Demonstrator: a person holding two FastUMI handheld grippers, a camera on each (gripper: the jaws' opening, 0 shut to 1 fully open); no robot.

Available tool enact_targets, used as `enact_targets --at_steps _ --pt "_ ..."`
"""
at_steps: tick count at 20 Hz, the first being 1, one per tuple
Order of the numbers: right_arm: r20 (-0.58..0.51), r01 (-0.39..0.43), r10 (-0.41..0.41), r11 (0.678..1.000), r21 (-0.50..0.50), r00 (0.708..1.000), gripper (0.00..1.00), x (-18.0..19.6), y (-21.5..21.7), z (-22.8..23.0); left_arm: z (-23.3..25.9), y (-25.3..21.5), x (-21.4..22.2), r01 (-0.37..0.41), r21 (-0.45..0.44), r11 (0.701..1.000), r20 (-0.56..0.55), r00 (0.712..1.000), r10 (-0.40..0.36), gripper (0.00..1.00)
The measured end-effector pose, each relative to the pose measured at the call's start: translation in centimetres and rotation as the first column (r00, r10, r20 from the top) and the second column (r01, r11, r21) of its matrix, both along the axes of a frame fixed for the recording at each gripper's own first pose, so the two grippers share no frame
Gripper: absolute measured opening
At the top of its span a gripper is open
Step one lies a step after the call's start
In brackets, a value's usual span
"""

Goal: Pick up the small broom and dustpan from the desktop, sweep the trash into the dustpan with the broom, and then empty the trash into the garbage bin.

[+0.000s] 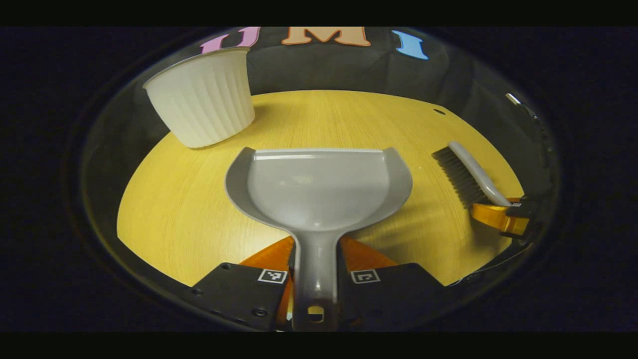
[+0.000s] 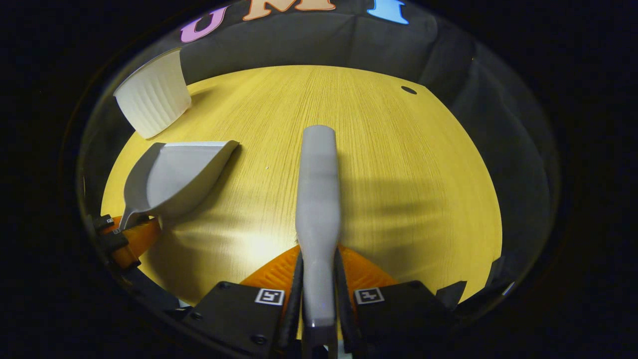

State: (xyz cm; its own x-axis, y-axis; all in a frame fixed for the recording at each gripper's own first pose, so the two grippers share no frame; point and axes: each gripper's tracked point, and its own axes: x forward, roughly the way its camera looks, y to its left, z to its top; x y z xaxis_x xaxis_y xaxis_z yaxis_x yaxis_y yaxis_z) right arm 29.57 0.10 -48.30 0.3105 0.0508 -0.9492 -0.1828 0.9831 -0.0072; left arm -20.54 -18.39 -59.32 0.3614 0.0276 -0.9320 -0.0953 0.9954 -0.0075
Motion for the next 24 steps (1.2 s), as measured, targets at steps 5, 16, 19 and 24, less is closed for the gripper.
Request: enact_targets --at_steps 5,16,19,24 --pt "-0.004 -0.022 0.022 1.000 0.008 1.000 0.93 -0.9 0.9 1.1 0.9 -1.8 -0.1 0.039 0.005 0.999 0.004 0.999 -0.039 0.96" --pt "0.635 -0.133 -0.080 0.951 0.281 0.768 1.00 3.3 -1.0 23.2 24.8 -4.0 6.8 -0.023 0.084 0.996 0.634 0.772 -0.036 0.94" --pt "0.720 -0.126 -0.169 0.933 0.337 0.673 0.99 3.1 -2.1 28.7 29.6 -6.0 8.7 0.037 0.099 0.994 0.716 0.691 -0.097 0.93" --pt "0.774 -0.059 -0.271 0.928 0.369 0.572 1.00 2.2 -3.0 31.7 32.5 -8.7 10.3 0.163 0.061 0.985 0.771 0.619 -0.150 0.93"
